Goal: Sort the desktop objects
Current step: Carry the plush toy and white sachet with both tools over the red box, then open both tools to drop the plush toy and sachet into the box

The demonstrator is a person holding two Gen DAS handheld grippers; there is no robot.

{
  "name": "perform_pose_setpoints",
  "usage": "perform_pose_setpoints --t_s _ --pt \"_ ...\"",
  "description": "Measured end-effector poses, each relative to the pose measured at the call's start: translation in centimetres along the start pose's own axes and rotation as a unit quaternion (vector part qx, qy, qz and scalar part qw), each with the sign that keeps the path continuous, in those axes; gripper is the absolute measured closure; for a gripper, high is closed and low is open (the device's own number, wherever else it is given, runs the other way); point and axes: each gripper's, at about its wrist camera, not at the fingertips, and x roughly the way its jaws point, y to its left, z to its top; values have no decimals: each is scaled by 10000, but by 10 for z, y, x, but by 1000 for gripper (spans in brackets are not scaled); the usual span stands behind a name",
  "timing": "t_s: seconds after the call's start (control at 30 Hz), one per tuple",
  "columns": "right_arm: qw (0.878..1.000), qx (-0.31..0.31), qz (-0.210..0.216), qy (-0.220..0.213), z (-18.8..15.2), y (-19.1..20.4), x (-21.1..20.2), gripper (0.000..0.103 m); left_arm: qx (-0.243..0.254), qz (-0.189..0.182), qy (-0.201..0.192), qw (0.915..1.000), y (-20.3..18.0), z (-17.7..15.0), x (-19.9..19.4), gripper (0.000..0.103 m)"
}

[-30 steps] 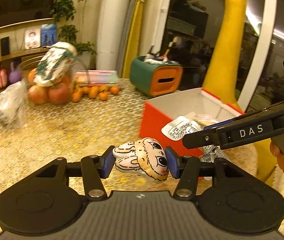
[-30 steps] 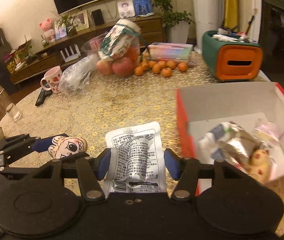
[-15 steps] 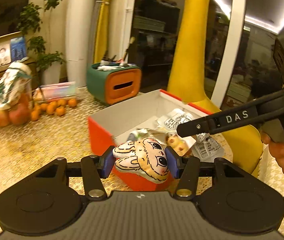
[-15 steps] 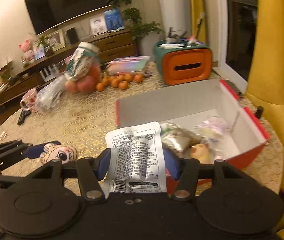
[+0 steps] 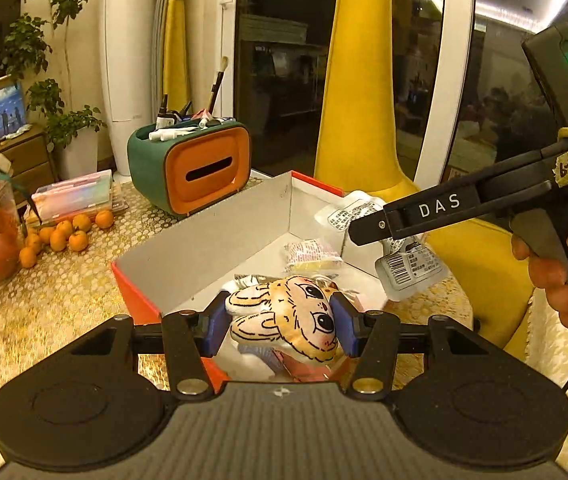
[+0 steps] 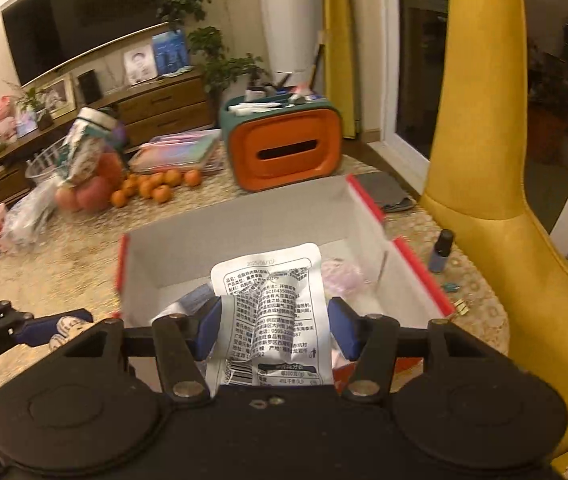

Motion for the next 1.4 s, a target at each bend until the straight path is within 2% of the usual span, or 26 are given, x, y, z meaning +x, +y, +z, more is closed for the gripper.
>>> perform_pose_setpoints --t_s 0.53,0.67,1.03,1.4 --pt "9998 51 -95 159 16 -25 58 46 -75 185 455 9988 14 28 68 50" --pt "9996 21 -129 238 17 -25 71 46 -47 219 568 9981 13 27 80 50" --pt "9991 -87 -159 393 21 -26 95 46 -121 25 841 9964 17 18 104 50" --pt "9976 -53 -286 631 11 -31 114 45 -249 -98 1121 9933 23 7 118 49"
